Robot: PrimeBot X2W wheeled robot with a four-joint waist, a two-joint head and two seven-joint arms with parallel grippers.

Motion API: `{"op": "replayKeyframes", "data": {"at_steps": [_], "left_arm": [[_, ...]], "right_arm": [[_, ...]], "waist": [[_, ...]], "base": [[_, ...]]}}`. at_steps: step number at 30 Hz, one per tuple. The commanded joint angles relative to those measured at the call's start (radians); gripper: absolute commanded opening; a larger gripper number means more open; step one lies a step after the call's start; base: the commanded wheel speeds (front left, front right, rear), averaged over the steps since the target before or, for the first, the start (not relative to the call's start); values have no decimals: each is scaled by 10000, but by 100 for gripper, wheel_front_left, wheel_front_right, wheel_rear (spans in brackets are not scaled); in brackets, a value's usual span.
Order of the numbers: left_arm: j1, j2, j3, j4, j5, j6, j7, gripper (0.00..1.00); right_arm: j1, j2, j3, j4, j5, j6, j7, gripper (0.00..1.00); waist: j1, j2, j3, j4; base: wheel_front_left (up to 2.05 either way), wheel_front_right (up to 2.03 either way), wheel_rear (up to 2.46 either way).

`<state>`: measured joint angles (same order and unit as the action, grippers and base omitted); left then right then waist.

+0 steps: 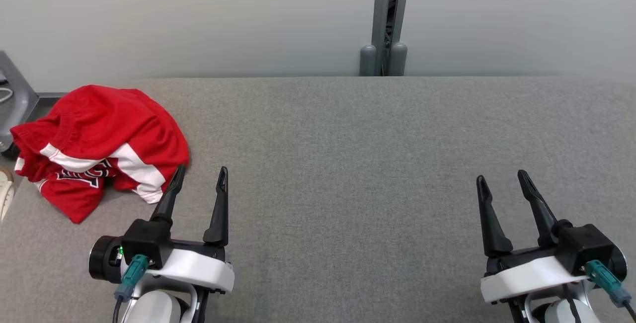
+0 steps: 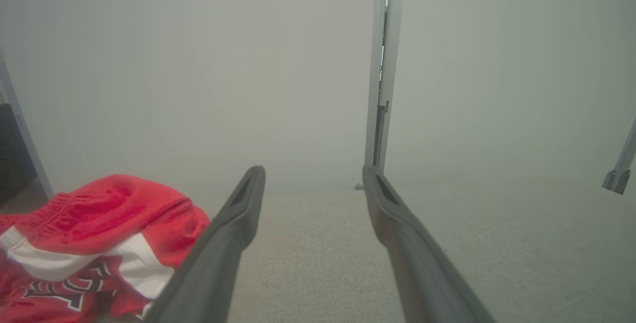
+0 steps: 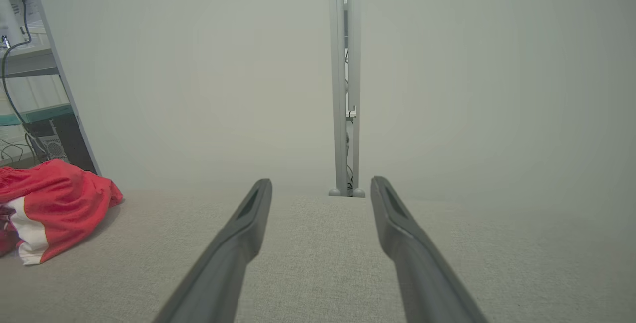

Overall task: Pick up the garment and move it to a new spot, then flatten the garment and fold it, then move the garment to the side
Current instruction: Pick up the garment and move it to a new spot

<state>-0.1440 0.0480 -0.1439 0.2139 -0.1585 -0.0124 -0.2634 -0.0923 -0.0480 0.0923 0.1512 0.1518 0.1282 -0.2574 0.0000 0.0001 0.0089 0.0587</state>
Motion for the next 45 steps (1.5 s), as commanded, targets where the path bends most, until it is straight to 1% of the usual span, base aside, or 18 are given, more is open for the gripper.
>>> {"op": "replayKeyframes", "data": {"at_steps": [1, 5, 6, 16, 17, 24, 26, 28, 38, 45], "left_arm": [[-98, 46, 84, -88, 52, 116, -9, 100], [-125, 43, 71, -158, -65, 228, -9, 100], [-132, 44, 34, -220, -98, 275, -9, 100], [-55, 43, -26, -362, -226, 424, -9, 100], [-53, 46, -28, -365, -243, 451, -9, 100], [-29, 44, -20, -390, -383, 491, -9, 100], [-14, 43, -35, -395, -389, 487, -9, 100], [15, 44, -23, -391, -482, 501, -9, 100], [54, 44, 108, -396, -635, 562, -9, 100], [22, 43, 147, -482, -800, 630, -9, 100]], "right_arm": [[24, -40, 49, -16, 29, 47, -100, 100], [25, -68, 123, -31, 43, 47, -100, 100], [7, -84, 151, -64, 70, 47, -100, 100], [-8, -205, 344, -138, 157, 48, -99, 100], [-24, -230, 366, -139, 183, 48, -99, 100], [10, -275, 448, -174, 250, 48, -99, 100], [32, -279, 458, -172, 261, 48, -99, 100], [99, -312, 516, -144, 315, 48, -99, 100], [113, -341, 596, -118, 384, 48, -99, 100], [84, -357, 647, -162, 360, 48, -99, 100]], "waist": [[0, -1, 44, 244], [0, -1, 115, 696], [0, -1, 155, 931], [0, -1, 193, 2128], [0, -1, 187, 2358], [0, -1, 154, 3066], [0, -1, 144, 3156], [0, -1, 120, 3460], [0, -1, 120, 3837], [0, -1, 248, 3844]], "base": [[0, 0, 0], [0, 0, 0], [0, 0, 0], [0, 0, 0], [0, 0, 0], [0, 0, 0], [0, 0, 0], [0, 0, 0], [0, 0, 0], [0, 0, 0]]}}
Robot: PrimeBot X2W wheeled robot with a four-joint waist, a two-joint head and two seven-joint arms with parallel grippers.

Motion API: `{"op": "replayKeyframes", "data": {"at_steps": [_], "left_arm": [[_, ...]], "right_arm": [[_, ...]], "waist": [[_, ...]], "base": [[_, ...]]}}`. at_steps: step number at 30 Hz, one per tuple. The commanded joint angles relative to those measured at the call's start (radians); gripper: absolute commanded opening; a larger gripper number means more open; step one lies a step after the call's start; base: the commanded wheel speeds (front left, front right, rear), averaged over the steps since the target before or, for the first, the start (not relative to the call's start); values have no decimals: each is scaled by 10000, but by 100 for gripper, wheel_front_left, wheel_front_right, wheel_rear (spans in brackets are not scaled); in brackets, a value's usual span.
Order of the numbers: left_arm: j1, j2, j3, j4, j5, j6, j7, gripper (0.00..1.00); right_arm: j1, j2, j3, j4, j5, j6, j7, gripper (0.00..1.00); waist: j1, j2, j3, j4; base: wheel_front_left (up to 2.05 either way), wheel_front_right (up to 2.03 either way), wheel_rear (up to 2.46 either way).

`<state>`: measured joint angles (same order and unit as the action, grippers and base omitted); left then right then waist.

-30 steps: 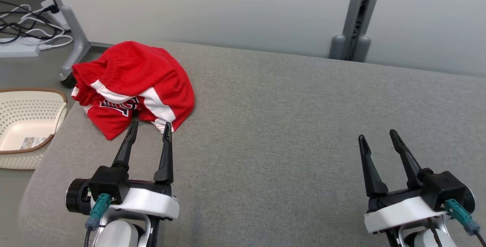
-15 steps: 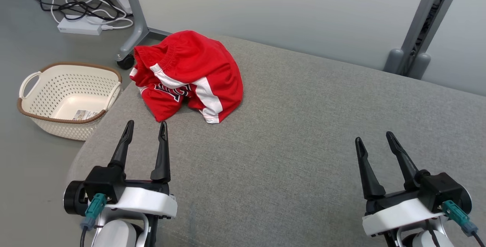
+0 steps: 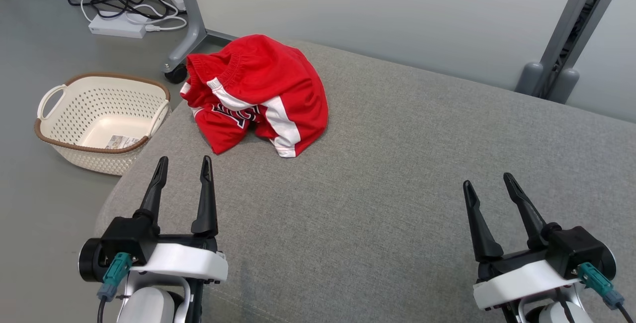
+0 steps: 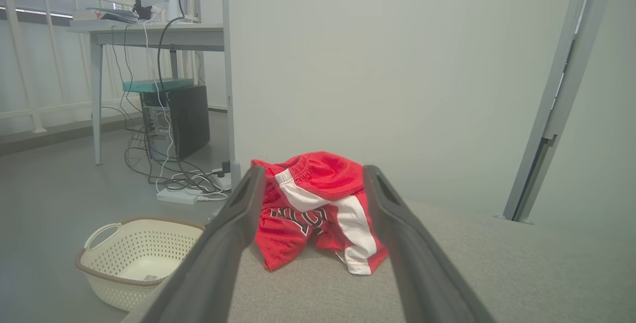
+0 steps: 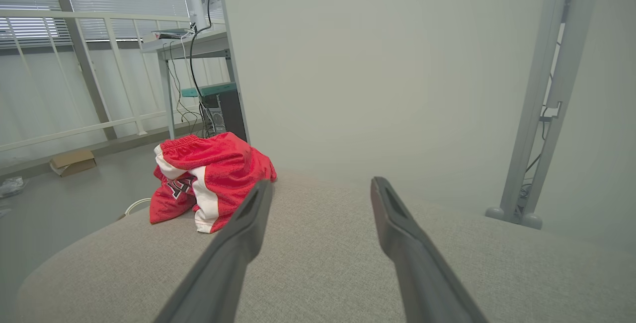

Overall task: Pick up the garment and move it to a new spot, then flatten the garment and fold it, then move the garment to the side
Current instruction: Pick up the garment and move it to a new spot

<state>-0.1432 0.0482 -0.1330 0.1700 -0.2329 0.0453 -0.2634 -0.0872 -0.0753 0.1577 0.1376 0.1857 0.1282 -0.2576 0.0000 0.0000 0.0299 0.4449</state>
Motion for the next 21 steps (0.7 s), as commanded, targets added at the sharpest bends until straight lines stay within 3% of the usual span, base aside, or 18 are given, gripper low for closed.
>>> {"op": "replayKeyframes", "data": {"at_steps": [1, 10, 21], "left_arm": [[0, 41, 51, -64, -73, 72, -9, 100], [-738, 41, 90, -55, -597, 242, -9, 100], [-3016, 41, 344, 533, -1221, 570, -7, 100]], "right_arm": [[-4, -110, 6, -23, 38, 48, -97, 100], [-438, -443, 115, -156, 67, 48, -97, 100], [-1433, -1205, 475, -221, 89, 37, -90, 100]], "waist": [[0, 0, 84, -30], [0, 0, 984, -228], [0, 0, 2781, -742]], "base": [[0, 0, 0], [0, 0, 0], [0, 0, 0]]}}
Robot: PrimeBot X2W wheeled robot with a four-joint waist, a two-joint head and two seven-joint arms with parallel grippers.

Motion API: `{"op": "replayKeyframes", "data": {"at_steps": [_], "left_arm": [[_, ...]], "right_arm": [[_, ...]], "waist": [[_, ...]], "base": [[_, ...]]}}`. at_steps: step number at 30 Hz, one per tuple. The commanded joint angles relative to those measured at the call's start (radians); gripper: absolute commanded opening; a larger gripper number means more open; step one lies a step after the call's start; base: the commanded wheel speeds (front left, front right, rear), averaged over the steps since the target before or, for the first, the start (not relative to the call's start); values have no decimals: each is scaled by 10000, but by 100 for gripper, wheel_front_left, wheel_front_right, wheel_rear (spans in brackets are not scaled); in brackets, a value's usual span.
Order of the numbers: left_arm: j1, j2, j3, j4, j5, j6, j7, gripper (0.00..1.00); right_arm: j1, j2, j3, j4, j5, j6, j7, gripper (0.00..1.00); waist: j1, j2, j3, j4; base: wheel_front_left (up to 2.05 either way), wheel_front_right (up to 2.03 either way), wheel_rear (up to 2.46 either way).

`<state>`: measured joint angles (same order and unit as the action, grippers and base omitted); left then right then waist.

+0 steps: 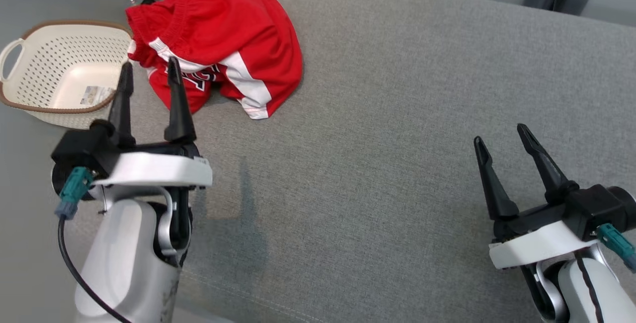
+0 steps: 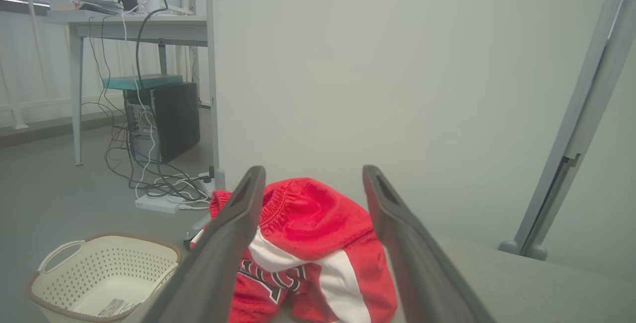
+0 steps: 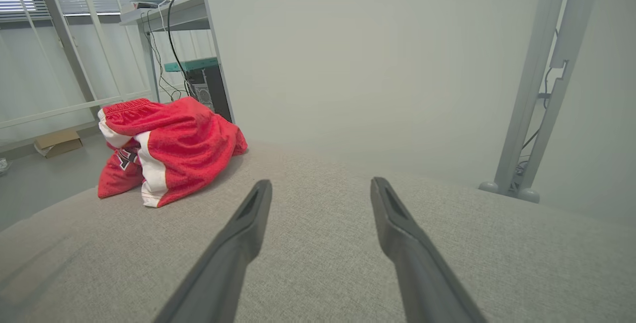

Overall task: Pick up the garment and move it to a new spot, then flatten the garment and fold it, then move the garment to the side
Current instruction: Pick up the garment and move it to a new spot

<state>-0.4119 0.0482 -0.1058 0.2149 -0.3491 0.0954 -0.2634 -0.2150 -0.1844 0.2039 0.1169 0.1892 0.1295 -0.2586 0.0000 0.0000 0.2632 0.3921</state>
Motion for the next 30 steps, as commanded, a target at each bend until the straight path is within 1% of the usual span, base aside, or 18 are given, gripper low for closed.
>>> {"op": "replayKeyframes", "data": {"at_steps": [1, 5, 9, 12, 17, 22, 30], "left_arm": [[-329, 41, 71, 84, -59, 69, -7, 100], [-1332, 41, 319, 614, -41, 144, -3, 100], [-2425, 41, 552, 1583, -15, 24, -1, 100], [-3246, 43, 631, 2691, -23, 25, -1, 100], [-4713, 44, 465, 4998, -258, 15, 66, 100], [-5967, 119, 261, 6793, -110, 187, 626, 100], [-7389, 357, -296, 8915, 372, 657, 2143, 100]], "right_arm": [[-155, -114, 13, -14, 54, 24, -80, 100], [-488, -325, 151, 9, 87, 24, -77, 100], [-718, -491, 171, -16, 119, 24, -77, 100], [-809, -568, 208, -23, 146, 24, -77, 100], [-945, -606, 250, 49, 260, 24, -76, 100], [-1136, -623, 312, 79, 320, 24, -76, 100], [-1393, -663, 455, 218, 499, 24, -64, 100]], "waist": [[0, 0, 448, -213], [0, 0, 970, -424], [0, 0, 1398, -583], [0, 0, 1653, -678], [0, 0, 1967, -849], [0, 0, 2244, -971], [0, 0, 2595, -1124]], "base": [[0, 0, 0], [0, 0, 0], [0, 0, 0], [0, 0, 0], [0, 0, 0], [0, 0, 0], [0, 0, 0]]}}
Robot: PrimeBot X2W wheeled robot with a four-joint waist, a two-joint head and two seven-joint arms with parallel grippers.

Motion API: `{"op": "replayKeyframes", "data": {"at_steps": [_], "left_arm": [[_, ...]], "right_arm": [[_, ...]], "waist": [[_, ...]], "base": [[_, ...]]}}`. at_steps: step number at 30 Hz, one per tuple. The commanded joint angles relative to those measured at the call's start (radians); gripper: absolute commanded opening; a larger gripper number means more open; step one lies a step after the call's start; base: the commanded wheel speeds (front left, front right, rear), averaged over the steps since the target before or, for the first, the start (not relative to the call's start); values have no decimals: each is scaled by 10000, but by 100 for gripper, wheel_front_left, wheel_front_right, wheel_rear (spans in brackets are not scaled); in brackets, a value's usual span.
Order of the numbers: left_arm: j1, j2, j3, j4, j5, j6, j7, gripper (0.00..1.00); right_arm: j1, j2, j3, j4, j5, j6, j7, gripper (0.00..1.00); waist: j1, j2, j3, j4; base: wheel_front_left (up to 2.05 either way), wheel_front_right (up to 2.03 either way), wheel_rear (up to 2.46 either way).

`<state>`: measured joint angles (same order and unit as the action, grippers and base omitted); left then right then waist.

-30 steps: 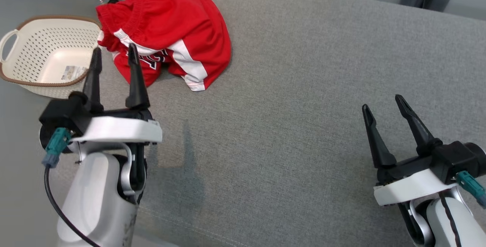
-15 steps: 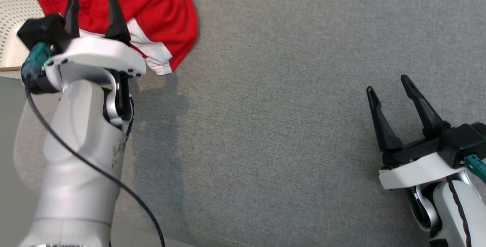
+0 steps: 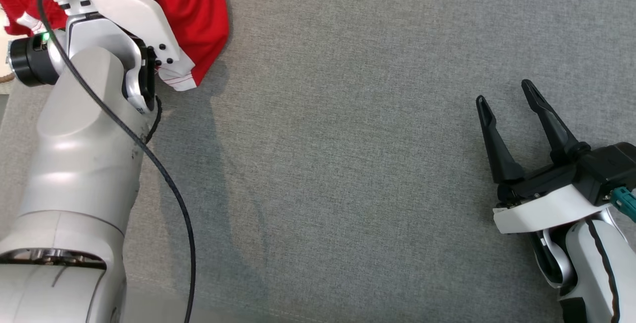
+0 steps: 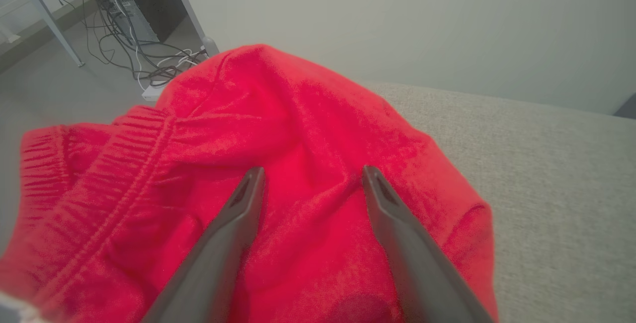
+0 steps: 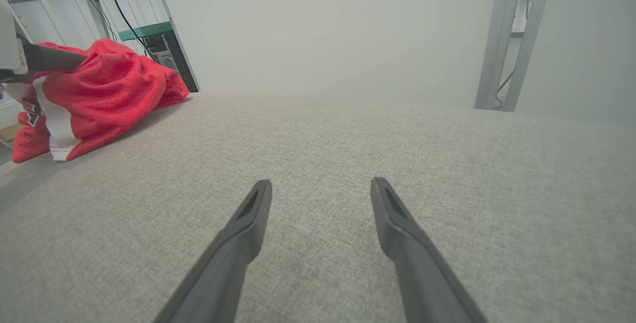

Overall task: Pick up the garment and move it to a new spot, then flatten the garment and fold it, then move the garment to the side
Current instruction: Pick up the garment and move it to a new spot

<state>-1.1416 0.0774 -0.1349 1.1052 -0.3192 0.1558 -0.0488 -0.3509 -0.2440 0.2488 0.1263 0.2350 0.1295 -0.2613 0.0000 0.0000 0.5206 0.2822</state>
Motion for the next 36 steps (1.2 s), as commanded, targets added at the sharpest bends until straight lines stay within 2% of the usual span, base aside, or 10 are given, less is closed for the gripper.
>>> {"op": "replayKeyframes", "data": {"at_steps": [1, 5, 8, 11, 12, 15, 20, 28, 32, 36], "left_arm": [[-180, 74, -73, 212, 85, 52, 174, 100], [-412, 157, -405, 920, 320, 49, 857, 100], [-424, 204, -556, 1278, 336, -177, 1356, 100], [-445, 354, -665, 1393, 401, -209, 1336, 100], [-428, 338, -703, 1407, 403, -288, 1265, 0], [-392, 367, -724, 1419, 388, -343, 1061, 0], [-236, 505, -615, 1188, 254, -273, -230, 0], [211, 489, -334, 839, -152, -696, -1854, 0], [602, 641, -447, 162, 124, -429, -2140, 0], [1432, 787, -420, -1966, 505, -185, -2171, 0]], "right_arm": [[-64, -48, 11, 143, 49, 22, -28, 100], [-77, 22, 79, 205, 141, 22, -6, 100], [-109, 44, 129, 223, 189, 22, -6, 100], [-130, 36, 150, 200, 236, 22, -6, 100], [-131, 30, 159, 192, 247, 22, -6, 100], [-118, 22, 163, 190, 257, 22, -6, 100], [-22, 61, 161, 210, 294, 22, -8, 100], [260, 234, 3, 259, 351, 22, -9, 100], [383, 380, -97, 230, 326, 22, -9, 100], [593, 504, -286, 175, 301, 22, -9, 100]], "waist": [[0, 0, 41, -56], [0, 0, 60, -144], [0, 0, 68, -211], [0, 0, 58, -265], [0, 0, 46, -275], [0, 0, 5, -291], [0, 0, -175, -306], [0, 0, -791, -368], [0, 0, -1157, -508], [0, 0, -1575, -695]], "base": [[0, 0, 0], [0, 0, 0], [0, 0, 0], [0, 0, 0], [0, 0, 0], [0, 0, 0], [0, 0, 0], [0, 0, 0], [0, 0, 0], [0, 0, 0]]}}
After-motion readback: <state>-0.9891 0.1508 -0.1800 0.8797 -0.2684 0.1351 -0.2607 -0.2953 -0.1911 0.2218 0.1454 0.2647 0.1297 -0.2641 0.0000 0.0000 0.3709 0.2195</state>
